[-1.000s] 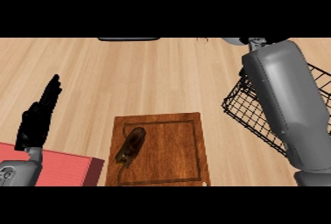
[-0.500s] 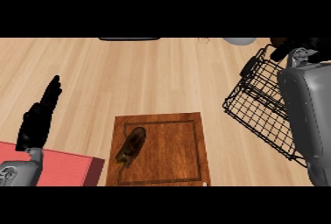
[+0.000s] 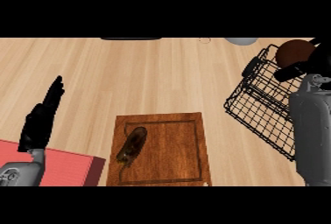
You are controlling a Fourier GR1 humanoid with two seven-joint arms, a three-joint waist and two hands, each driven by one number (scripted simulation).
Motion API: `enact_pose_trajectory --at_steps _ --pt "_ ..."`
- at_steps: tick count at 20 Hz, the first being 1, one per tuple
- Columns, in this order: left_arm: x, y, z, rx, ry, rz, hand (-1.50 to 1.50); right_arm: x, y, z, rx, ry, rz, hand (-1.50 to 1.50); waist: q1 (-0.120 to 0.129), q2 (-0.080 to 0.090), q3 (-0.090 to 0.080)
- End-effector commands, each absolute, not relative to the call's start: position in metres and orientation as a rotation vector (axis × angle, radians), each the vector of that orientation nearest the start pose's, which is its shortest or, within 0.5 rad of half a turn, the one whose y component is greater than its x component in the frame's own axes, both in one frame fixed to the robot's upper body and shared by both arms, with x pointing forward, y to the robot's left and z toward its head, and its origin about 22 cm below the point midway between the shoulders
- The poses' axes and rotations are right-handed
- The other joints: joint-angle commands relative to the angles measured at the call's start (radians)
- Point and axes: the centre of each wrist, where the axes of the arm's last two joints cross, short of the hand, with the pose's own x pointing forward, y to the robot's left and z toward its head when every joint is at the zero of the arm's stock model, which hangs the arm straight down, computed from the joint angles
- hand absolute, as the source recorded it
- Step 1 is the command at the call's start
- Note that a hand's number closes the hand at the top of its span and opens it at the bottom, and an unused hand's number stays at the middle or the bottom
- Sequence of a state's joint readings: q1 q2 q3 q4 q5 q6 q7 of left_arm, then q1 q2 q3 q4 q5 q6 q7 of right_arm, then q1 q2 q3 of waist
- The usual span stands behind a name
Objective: Pick the cupcake from the cutting board and place it in the tiered basket
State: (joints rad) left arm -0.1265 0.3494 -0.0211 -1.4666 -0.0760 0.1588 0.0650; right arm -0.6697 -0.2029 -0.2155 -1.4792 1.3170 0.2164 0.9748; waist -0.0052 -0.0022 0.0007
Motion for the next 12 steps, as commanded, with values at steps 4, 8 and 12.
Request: enact_pose_trajectory --at_steps 4,8,12 --pt "0.27 0.293 0.03 0.42 -1.532 -0.211 0.0 0.335 -0.239 0.166 -1.361 -0.805 0.094 -1.5 0.005 0.0 -0.001" --pt "0.268 0.303 0.014 0.422 -1.521 -0.22 0.0 0.337 -0.261 0.18 -1.395 -0.951 -0.047 -1.5 0.007 0.003 -0.001" --pt "0.271 0.303 0.02 0.444 -1.526 -0.242 0.0 0.317 -0.254 0.193 -1.449 -1.042 -0.126 -1.5 0.003 0.0 -0.001"
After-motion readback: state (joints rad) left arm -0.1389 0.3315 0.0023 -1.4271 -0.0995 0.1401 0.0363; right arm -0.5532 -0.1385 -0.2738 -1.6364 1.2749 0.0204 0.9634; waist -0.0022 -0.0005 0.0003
